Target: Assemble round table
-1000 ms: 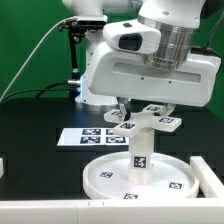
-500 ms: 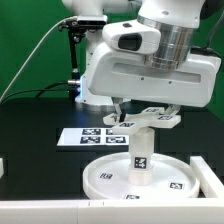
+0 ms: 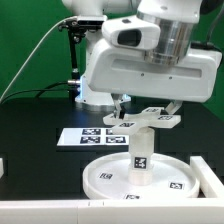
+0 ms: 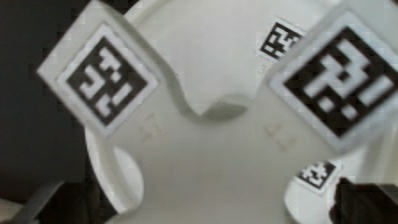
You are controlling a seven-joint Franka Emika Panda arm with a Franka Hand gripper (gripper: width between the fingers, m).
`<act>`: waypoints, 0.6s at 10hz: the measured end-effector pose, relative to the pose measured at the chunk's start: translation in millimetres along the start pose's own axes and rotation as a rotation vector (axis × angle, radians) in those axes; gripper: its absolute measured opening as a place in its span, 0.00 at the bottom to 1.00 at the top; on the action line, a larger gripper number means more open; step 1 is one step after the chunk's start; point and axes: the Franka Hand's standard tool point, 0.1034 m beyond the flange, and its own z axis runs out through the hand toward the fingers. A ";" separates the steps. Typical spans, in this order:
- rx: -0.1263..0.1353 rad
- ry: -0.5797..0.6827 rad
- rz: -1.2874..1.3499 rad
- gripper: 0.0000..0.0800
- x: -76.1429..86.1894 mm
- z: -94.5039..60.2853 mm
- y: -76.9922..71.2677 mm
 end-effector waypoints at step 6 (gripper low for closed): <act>0.005 0.010 -0.006 0.81 1.2 -5.8 -1.3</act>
Offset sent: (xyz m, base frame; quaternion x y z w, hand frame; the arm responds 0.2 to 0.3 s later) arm 0.0000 0.0000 0.0000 0.0000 0.0000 0.0000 1.0000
